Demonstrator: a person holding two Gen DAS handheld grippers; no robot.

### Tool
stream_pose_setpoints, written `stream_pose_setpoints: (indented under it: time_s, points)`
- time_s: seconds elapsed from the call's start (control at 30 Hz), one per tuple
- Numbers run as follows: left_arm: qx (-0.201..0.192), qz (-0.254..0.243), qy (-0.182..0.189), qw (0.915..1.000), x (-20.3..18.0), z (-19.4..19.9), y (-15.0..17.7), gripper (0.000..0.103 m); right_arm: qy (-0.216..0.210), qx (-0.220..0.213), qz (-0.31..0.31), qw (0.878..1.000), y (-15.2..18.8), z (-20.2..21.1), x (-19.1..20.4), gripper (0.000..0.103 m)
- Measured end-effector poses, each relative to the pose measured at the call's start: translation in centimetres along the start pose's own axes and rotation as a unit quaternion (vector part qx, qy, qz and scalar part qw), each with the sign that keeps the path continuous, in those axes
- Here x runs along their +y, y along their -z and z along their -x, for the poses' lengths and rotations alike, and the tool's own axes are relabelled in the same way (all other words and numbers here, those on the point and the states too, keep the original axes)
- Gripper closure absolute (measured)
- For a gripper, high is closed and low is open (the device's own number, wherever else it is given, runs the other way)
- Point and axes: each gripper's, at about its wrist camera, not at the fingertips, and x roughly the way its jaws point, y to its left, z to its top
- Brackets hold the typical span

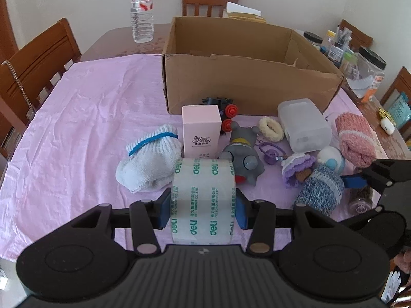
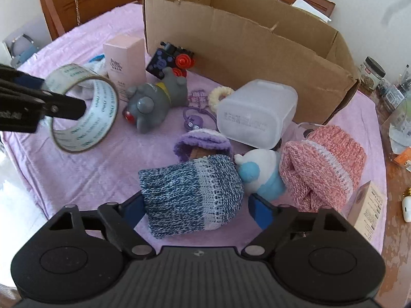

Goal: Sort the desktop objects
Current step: 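Close left tool on clear tape roll while right tool grasps blue knit sock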

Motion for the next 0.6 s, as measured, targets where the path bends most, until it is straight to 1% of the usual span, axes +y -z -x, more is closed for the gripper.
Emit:
stream_pose_setpoints:
  time_s: [0.03,0.2,0.37,0.53,0.6]
  points:
    - [0.002,-0.005,0.003,1.0,0.1,0.0,-0.1,0.056,-0.004,0.002,-0.002,1.0,0.0,0.0,0.0,0.026]
    - [0.013,-0.026,0.018,0.9994,0.3,0.3,-0.4,0.056,0.003,0.007,-0.003,1.0,-0.1,0.4,0.0,0.029]
    - [0.015,-0.052,0.029,0.9981,0.1,1.1,-1.1,0.056,0.003,0.004,-0.001,1.0,-0.4,1.6,-0.2,0.031]
    - [0.012,-0.075,0.039,0.9964,-0.1,2.0,-1.9,0.056,-0.008,0.007,-0.003,1.0,-0.5,2.9,-0.8,0.034]
    - [0.01,-0.085,0.043,0.9954,-0.3,2.5,-2.3,0.056,-0.008,0.006,-0.011,1.0,-0.6,3.5,-0.9,0.035]
